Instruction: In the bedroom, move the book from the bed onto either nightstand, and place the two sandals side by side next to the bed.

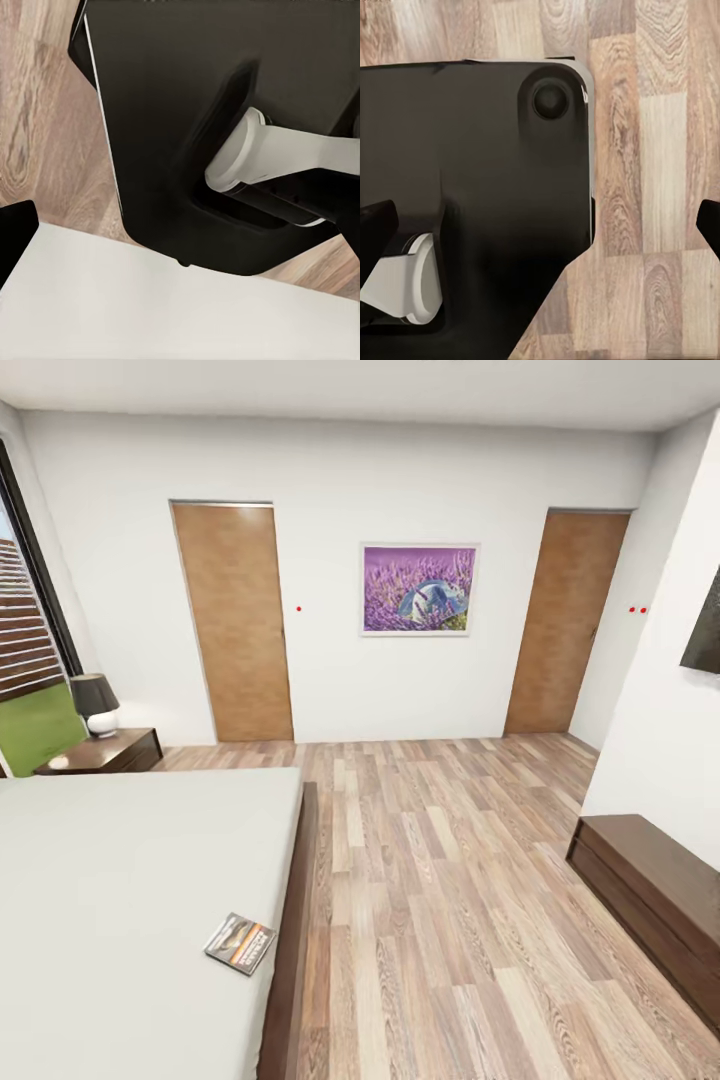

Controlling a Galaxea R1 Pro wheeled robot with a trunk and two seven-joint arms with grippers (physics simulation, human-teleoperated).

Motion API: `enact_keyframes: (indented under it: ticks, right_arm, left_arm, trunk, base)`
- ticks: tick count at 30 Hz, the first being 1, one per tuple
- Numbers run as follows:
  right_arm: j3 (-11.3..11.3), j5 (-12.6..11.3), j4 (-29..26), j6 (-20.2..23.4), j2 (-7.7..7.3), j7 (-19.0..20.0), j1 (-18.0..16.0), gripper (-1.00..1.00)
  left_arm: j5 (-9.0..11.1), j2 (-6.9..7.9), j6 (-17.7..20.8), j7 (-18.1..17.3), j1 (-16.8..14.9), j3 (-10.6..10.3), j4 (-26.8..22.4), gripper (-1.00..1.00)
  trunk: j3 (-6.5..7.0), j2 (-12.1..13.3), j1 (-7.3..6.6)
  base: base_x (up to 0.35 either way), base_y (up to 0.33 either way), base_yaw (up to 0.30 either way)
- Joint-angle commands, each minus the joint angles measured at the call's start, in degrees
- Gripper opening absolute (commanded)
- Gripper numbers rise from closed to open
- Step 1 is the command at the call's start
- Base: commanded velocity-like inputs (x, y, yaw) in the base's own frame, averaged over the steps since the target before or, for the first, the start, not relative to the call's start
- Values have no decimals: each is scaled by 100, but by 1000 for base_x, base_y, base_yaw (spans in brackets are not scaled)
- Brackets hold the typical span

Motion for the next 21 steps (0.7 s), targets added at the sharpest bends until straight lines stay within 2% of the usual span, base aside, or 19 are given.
enact_keyframes:
  ticks: [1,9,21]
  right_arm:
    - [37,-60,-4,-19,-6,6,2,100]
    - [40,-55,-16,-19,0,8,3,100]
    - [37,-62,-5,-19,-8,5,2,100]
  left_arm:
    - [48,3,37,-1,8,-12,-18,100]
    - [47,-3,36,13,-4,-18,55,100]
    - [45,-4,36,13,-9,-26,117,100]
  trunk:
    - [2,-2,2]
    - [3,-2,2]
    - [3,-2,2]
  base:
    - [0,0,-157]
    - [0,0,-67]
    - [0,0,-9]
